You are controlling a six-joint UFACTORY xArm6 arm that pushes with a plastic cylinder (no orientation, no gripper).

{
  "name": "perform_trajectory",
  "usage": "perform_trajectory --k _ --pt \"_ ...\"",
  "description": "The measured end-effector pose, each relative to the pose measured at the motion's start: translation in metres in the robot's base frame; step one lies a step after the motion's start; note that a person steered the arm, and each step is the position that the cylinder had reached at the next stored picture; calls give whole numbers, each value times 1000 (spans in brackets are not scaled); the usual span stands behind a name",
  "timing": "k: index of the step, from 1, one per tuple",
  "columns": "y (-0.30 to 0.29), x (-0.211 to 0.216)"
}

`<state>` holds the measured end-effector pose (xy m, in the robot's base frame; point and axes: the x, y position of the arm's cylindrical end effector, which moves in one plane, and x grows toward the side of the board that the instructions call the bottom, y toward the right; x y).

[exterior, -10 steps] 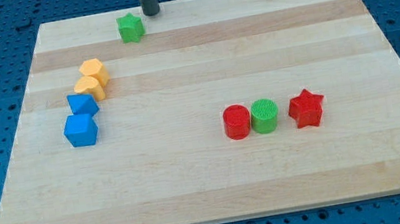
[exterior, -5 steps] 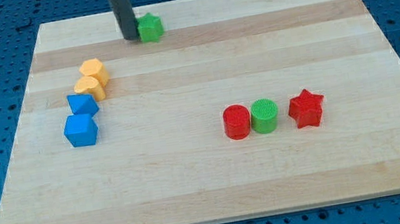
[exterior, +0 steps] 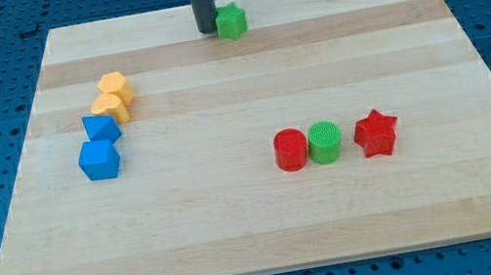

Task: Move the green star towards the red star

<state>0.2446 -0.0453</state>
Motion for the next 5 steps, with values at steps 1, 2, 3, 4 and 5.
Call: perform_trajectory --k 1,2,3,4,5 --pt "14 -6" --pt "52 -6" --pt "86 -4" --pt "122 7" --pt "147 25"
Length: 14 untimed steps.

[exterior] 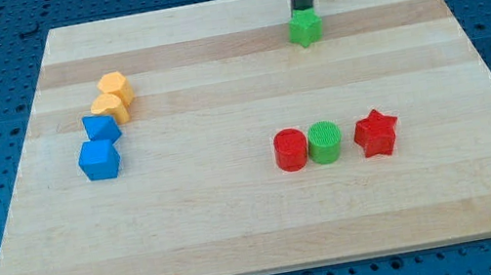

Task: Move the green star towards the red star

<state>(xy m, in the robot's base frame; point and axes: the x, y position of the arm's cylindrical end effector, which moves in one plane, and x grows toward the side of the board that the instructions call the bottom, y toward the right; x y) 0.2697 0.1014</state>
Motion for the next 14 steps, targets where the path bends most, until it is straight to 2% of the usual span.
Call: perform_trajectory --k 3,5,7,9,11,12,14 --pt "3 67" --pt "3 77" --pt "11 112" --pt "12 93" --pt "-14 65" --pt "-36 66" --pt "-39 103"
